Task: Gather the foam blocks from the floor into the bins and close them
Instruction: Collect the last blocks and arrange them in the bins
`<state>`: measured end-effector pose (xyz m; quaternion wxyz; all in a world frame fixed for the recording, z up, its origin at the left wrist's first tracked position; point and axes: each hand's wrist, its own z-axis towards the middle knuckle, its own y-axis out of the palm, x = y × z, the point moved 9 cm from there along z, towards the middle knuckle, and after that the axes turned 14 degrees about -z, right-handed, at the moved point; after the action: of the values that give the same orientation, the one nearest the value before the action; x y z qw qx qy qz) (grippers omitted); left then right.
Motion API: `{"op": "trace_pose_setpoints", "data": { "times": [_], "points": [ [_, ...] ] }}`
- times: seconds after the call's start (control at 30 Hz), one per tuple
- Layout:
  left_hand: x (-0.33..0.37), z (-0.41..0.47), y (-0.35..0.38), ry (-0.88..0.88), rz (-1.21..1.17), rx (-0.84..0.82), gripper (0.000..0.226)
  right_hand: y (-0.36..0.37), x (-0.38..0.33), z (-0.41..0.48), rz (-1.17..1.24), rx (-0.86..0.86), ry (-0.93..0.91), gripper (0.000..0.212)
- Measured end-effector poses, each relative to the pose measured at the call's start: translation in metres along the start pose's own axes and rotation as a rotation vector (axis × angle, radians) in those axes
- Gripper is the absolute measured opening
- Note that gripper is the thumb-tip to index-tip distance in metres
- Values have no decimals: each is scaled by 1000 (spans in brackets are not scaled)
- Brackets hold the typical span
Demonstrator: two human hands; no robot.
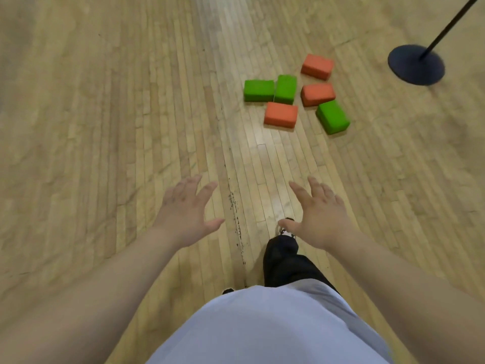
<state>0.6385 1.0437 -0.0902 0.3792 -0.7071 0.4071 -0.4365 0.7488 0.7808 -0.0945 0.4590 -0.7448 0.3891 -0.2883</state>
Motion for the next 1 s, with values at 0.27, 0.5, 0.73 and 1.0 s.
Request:
{"op": "trace_pose_setpoints", "data": {
  "times": [0.27,0.5,0.73,1.0],
  "points": [
    [27,185,-29,-18,45,-75,93,-46,85,176,-91,-31,-146,101],
    [77,339,-83,-19,44,-96,92,-120,171,310,-121,-40,-154,103],
    [91,507,-102,3,13,-139,92,-142,237,449,-92,-101,-69,105],
    [69,757,-80,35,50,-260,92,-113,292,674,-90,-277,9,104]
  ]
}}
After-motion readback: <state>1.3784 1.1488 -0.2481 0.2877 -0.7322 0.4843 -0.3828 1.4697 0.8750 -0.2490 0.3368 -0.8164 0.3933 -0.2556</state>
